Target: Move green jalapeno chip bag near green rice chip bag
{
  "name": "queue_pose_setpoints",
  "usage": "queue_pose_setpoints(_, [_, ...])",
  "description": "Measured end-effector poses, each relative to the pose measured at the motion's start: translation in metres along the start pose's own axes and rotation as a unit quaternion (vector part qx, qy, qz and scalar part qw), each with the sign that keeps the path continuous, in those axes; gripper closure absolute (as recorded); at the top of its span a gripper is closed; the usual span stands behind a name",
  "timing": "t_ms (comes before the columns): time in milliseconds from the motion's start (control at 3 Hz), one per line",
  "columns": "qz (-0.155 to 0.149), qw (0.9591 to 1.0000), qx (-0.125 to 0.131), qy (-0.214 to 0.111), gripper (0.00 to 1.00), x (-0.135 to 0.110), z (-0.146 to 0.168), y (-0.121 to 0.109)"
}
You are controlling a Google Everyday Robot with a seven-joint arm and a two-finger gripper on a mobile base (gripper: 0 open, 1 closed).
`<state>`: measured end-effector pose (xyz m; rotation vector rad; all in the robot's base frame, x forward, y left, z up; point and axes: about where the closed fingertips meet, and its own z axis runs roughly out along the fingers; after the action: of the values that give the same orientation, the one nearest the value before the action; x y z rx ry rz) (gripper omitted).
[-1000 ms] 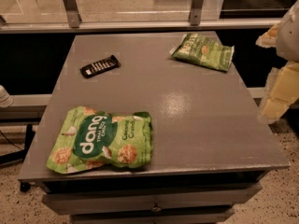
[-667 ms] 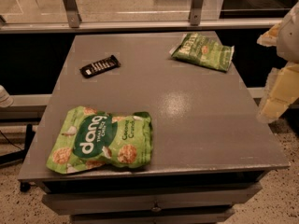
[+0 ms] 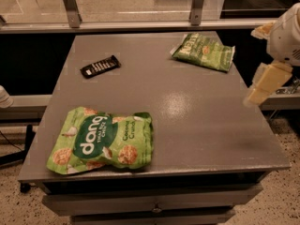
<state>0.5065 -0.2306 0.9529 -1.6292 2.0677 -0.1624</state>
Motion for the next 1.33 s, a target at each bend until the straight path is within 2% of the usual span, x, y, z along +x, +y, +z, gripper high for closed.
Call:
queue_pose_setpoints(333, [0.019, 0.9958, 0.04, -0.08, 0.0, -0.007, 0.035, -0.053])
queue_pose_setpoints(667, [0.06, 0.9833, 0.059, -0.162, 0.0, -0.02, 0.075, -0.1])
queue_pose_setpoints(1000, [0.098, 0.9709, 0.066, -0.209, 0.0, -0.029, 0.116, -0.134])
queue_pose_setpoints(1333, [0.127, 0.9642, 0.068, -0.223, 0.0, -0.027, 0.157, -0.16])
